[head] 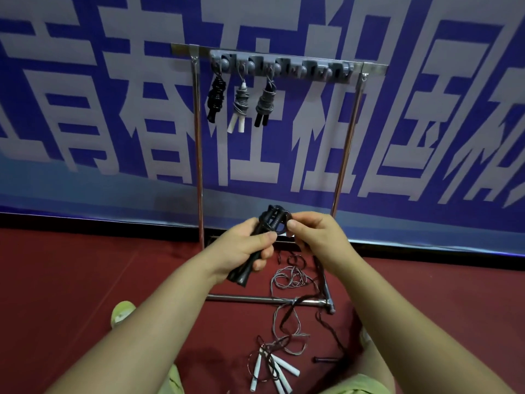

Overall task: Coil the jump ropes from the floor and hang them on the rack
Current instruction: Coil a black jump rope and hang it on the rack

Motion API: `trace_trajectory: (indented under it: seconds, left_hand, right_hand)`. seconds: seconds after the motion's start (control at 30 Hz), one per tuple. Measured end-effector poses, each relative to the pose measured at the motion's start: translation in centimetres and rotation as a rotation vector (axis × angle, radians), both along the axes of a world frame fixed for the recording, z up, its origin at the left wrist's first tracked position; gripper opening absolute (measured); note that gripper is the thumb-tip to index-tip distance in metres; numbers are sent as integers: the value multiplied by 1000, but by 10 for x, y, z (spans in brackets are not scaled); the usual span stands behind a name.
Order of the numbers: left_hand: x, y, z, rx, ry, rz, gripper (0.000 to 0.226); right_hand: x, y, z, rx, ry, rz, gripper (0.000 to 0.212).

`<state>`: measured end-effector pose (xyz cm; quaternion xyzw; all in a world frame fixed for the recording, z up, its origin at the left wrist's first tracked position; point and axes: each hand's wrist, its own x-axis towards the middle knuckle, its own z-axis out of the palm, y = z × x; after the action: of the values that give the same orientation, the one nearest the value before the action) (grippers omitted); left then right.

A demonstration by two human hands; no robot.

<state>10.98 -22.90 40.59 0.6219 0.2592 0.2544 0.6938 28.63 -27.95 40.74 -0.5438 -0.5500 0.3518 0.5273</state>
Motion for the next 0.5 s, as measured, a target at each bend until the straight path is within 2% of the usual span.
trace_trajectory:
  seconds: [0.1, 0.27, 0.37, 0.5]
  left_hand:
    - [3, 6, 1, 130, 136, 37, 19]
    - [11, 5, -1, 326, 323, 65, 21]
    - [15, 3, -3, 362, 366, 116, 13]
    - [17, 3, -7, 362, 407, 172, 28]
  right_hand:
    - [-3, 2, -2, 8, -152, -155, 11]
    - [-7, 3, -17, -30, -234, -305, 38]
    - [-12, 2, -25, -22, -252, -349, 44]
    - [-16, 2, -30, -66, -293, -397, 48]
